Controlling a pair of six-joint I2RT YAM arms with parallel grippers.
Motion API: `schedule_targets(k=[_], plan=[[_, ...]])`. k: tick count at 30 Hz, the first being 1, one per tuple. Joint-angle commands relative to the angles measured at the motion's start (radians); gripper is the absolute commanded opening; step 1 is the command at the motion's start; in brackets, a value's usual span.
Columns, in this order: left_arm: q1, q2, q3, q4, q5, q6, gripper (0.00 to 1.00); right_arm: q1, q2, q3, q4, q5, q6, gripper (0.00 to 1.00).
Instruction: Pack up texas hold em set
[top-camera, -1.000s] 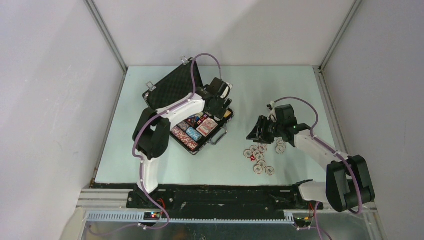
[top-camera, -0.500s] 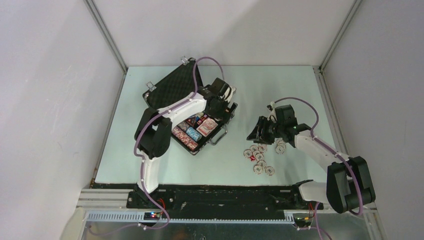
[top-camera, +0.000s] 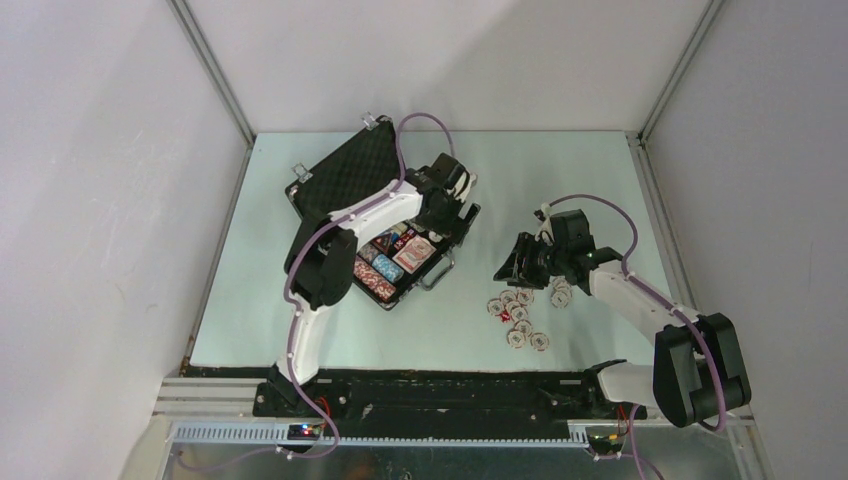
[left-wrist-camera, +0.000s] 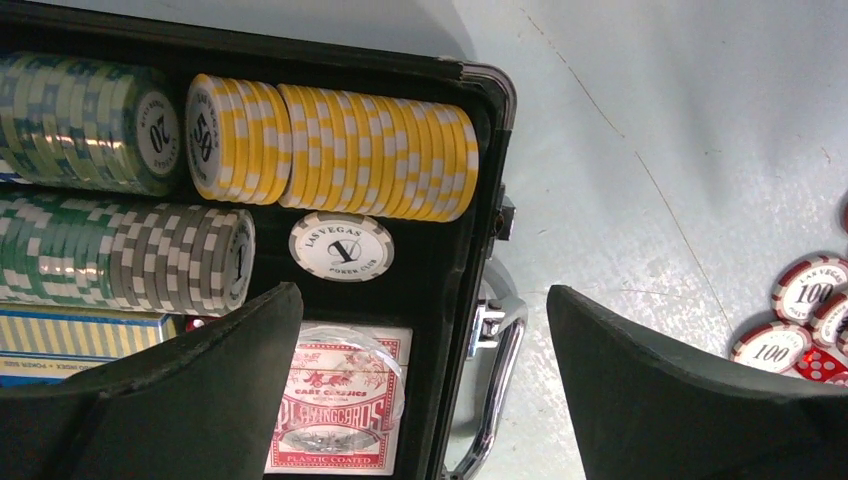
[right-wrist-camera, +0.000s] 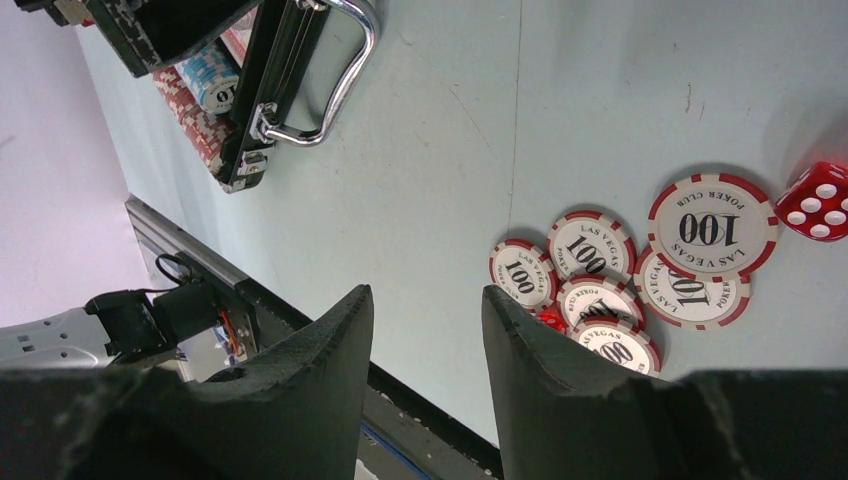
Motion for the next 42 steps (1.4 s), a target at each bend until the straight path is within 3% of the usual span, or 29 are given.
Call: schedule_targets(k=[1, 16, 26, 33, 42], plan=[[-0.003, 0.028, 0.065, -0.009, -0.044, 0.007, 1.0, 0.0, -0.023, 0.041, 0.004, 0.004, -0.017, 0.47], [0.005, 0.135, 0.138, -0.07, 0.021, -0.001, 1.0, -0.009, -0.005, 0.042, 0.021, -0.015, -0.013, 0.47], [0.004, 0.074, 0.105, -0.066, 0.046, 0.007, 0.82, -0.01, -0.01, 0.041, 0.013, -0.011, -0.017, 0.47], [0.004, 0.064, 0.1, -0.084, 0.075, 0.019, 0.58, -0.009, -0.018, 0.041, 0.005, -0.007, -0.017, 0.47], [0.004, 0.036, 0.084, -0.089, 0.095, 0.043, 0.47, -0.007, -0.018, 0.041, 0.006, -0.005, -0.016, 0.47]])
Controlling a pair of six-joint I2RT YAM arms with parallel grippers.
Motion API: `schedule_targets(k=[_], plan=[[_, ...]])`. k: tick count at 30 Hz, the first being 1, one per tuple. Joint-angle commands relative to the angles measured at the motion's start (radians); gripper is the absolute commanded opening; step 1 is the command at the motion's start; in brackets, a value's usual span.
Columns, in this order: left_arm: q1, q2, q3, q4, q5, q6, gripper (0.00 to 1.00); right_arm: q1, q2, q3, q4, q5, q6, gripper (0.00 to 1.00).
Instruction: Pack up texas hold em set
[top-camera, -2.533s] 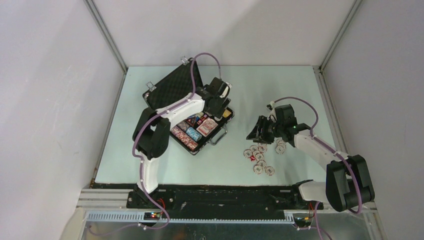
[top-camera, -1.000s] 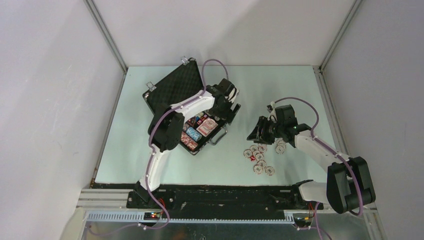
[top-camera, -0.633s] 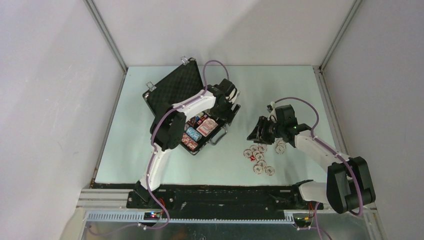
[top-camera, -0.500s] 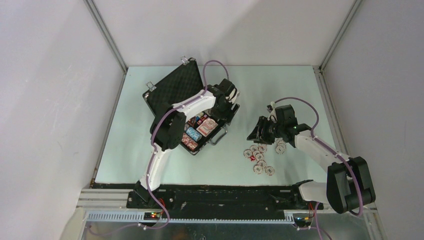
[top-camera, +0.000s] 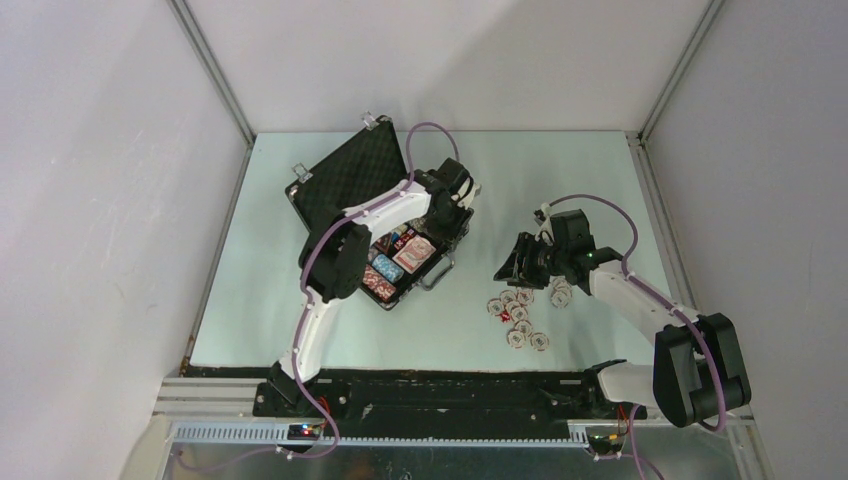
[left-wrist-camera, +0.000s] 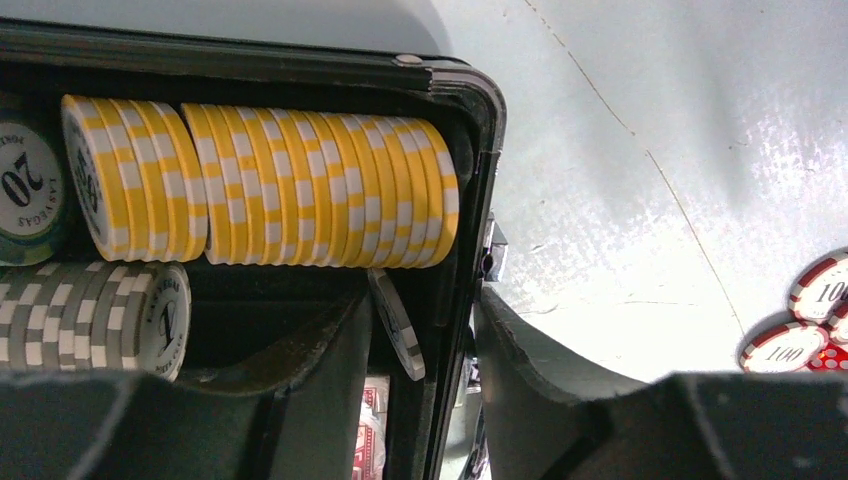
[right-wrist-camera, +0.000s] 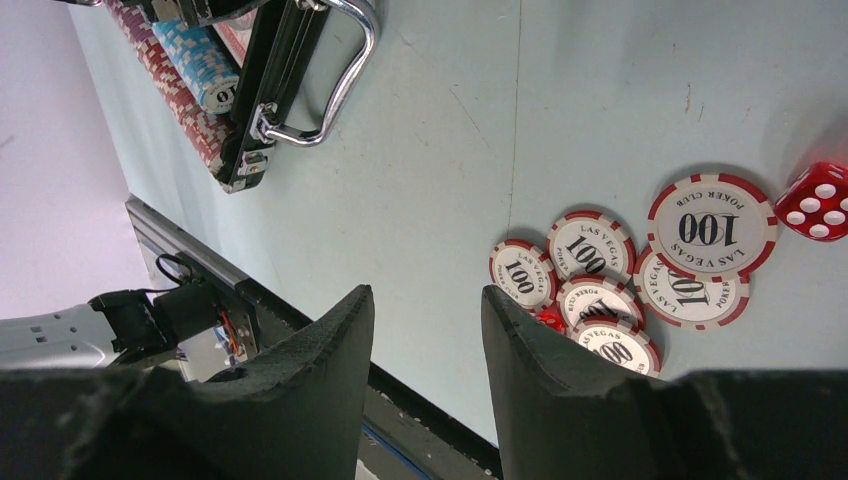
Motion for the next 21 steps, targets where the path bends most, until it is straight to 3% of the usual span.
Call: schedule_targets(k=[1, 5, 10, 21], plan=[[0.0, -0.089, -0.01, -0.018, 0.031, 0.03, 0.46, -0.002, -0.017, 0.041, 0.006, -0.004, -0.014, 0.47], [-0.001, -0.115, -0.027, -0.009, 0.033, 0.039, 0.46, -0.001, -0.016, 0.041, 0.006, -0.002, -0.013, 0.47], [-0.013, -0.137, -0.045, -0.007, 0.024, 0.054, 0.72, 0.0, -0.018, 0.041, 0.004, 0.002, -0.014, 0.47], [-0.016, -0.141, -0.069, 0.029, 0.024, 0.052, 0.81, -0.017, -0.084, 0.041, -0.043, 0.079, -0.013, 0.53]])
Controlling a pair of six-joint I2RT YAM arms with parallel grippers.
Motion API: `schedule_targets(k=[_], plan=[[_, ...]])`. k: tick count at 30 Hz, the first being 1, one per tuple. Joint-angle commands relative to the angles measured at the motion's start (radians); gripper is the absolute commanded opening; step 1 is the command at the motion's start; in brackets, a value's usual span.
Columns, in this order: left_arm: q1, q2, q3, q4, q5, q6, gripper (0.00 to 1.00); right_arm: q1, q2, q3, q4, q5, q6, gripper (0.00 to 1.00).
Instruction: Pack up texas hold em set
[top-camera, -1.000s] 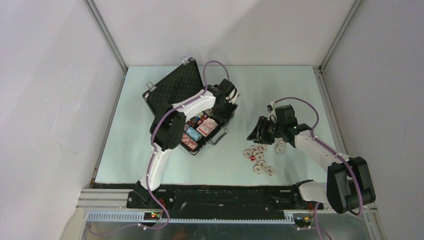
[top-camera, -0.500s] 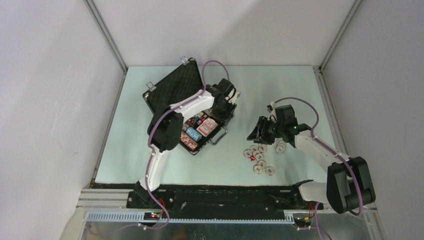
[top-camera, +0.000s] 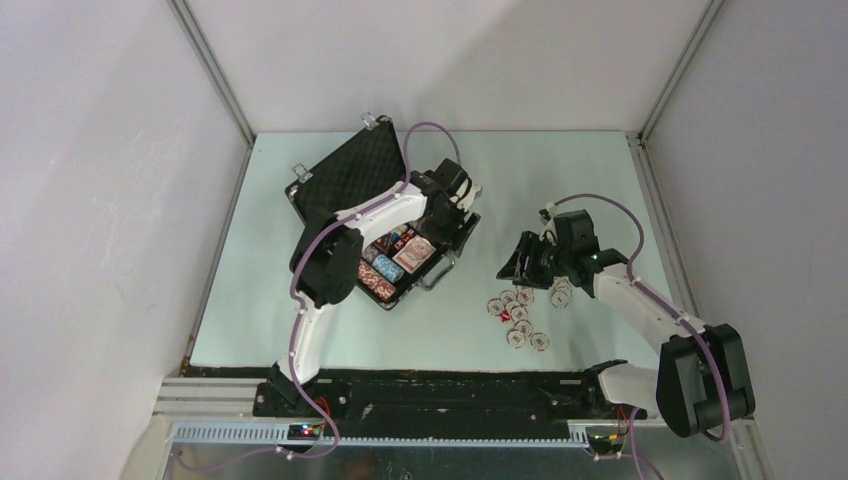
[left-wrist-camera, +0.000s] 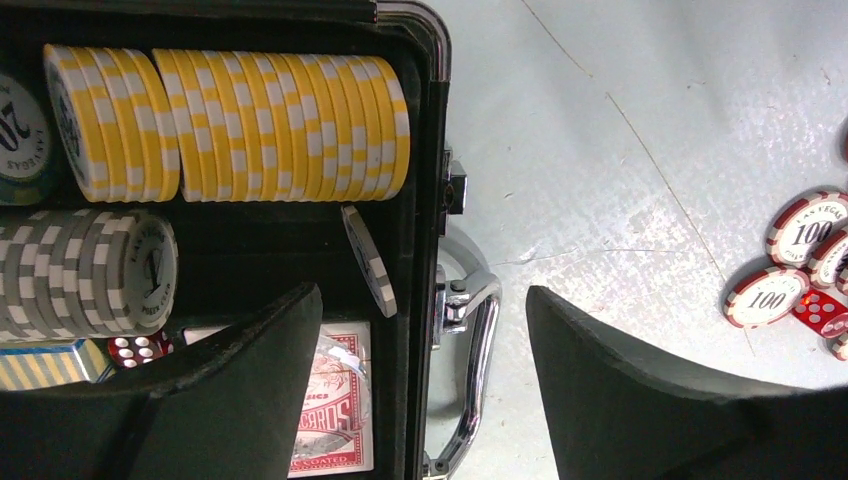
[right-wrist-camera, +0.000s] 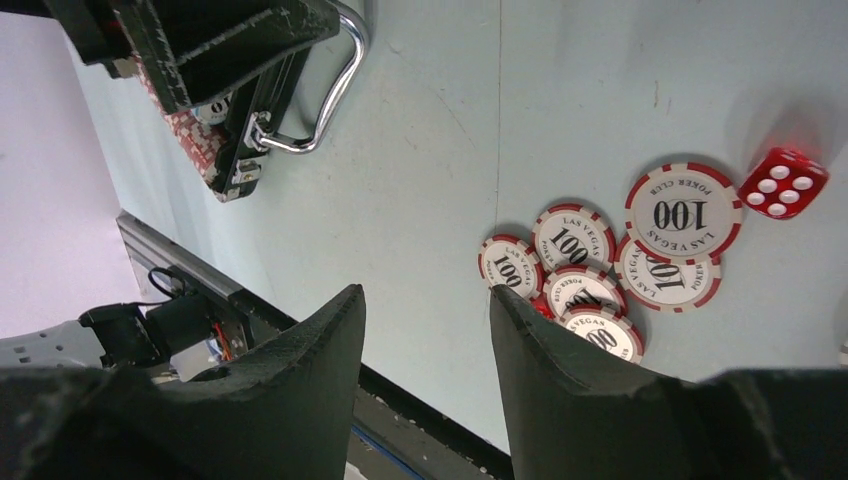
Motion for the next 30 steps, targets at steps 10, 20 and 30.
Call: schedule_targets(k=[10, 20, 30], plan=[[-0.021, -0.047, -0.002, 0.019, 0.041, 0.043, 0.53, -0.019, -0.075, 0.041, -0.031, 0.041, -0.014, 0.53], [-0.023, -0.064, 0.001, 0.005, -0.044, 0.057, 0.79, -0.025, -0.103, 0.042, -0.072, 0.118, -0.008, 0.67], [-0.044, -0.219, -0.064, 0.072, -0.179, 0.019, 0.97, -0.017, -0.118, 0.133, -0.378, 0.66, 0.08, 1.0]])
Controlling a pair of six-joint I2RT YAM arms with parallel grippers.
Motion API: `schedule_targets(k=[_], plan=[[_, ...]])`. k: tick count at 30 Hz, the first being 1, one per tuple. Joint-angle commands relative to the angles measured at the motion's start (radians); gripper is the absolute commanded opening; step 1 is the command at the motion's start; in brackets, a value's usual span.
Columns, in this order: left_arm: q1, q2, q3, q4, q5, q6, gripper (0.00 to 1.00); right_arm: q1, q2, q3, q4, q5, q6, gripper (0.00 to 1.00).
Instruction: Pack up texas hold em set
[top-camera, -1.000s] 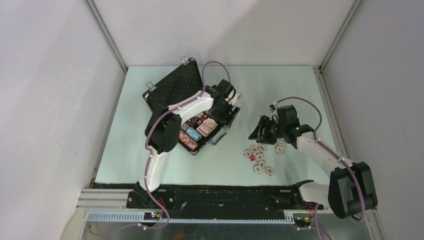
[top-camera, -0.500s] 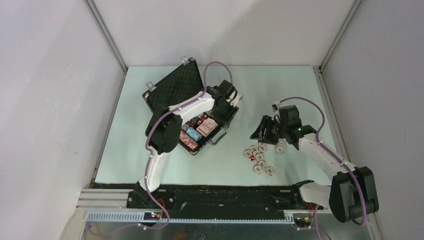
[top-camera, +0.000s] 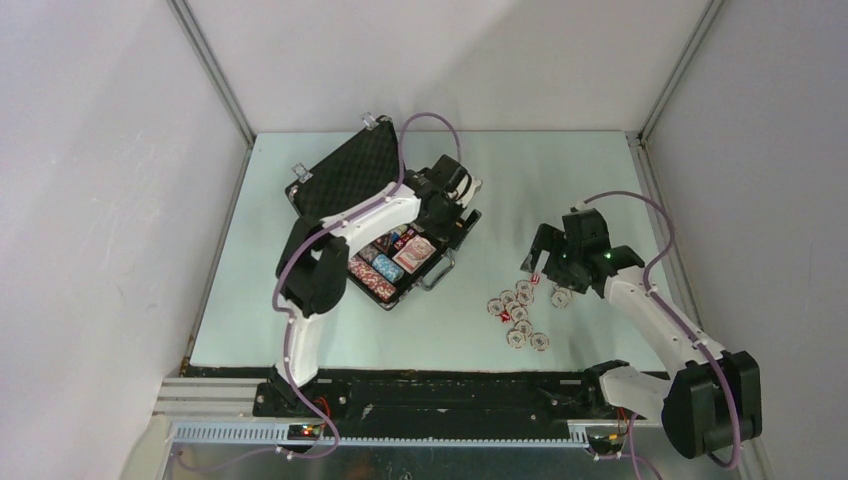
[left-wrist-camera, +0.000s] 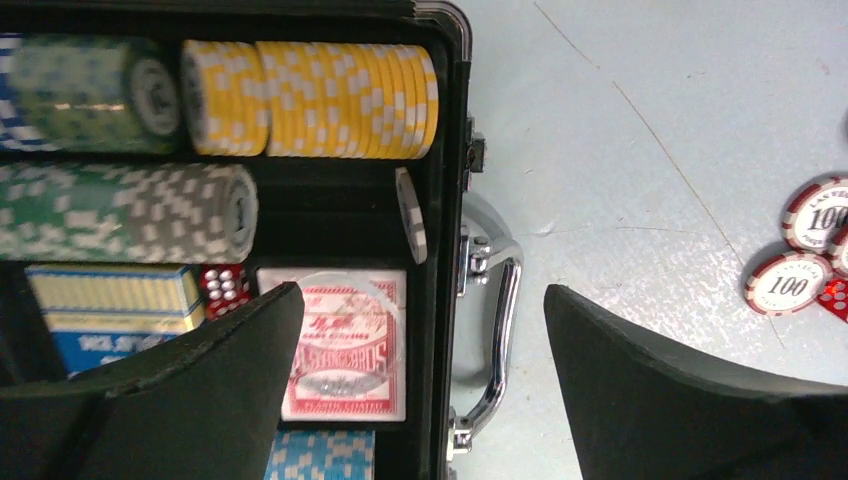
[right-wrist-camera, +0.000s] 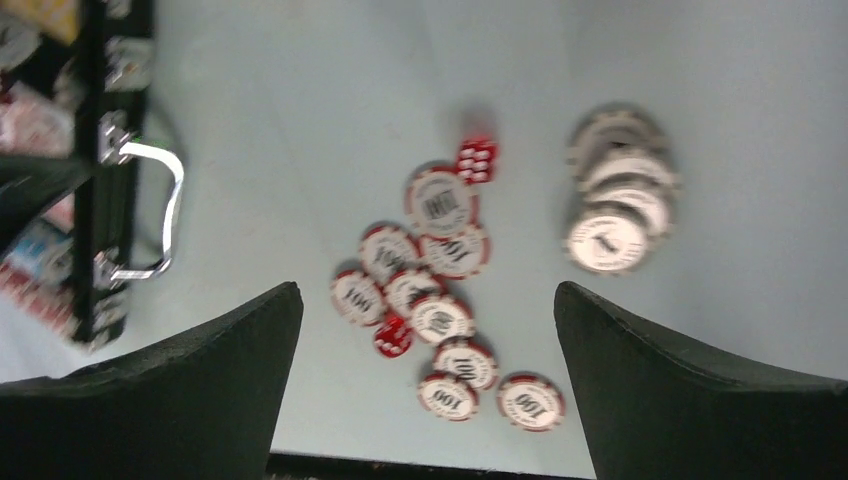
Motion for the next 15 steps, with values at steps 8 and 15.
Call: schedule_targets(k=[8, 15], plan=[[-0.106, -0.293, -0.141, 0.176, -0.156, -0.069, 1.0, -0.058, 0.075, 0.102, -0.24, 0.326, 0.051, 1.0], [-0.182, -0.305, -0.181, 0.317, -0.058, -0.068, 1.0, -0.165, 0.055, 0.102, -0.307, 0.26, 0.124, 0.99]])
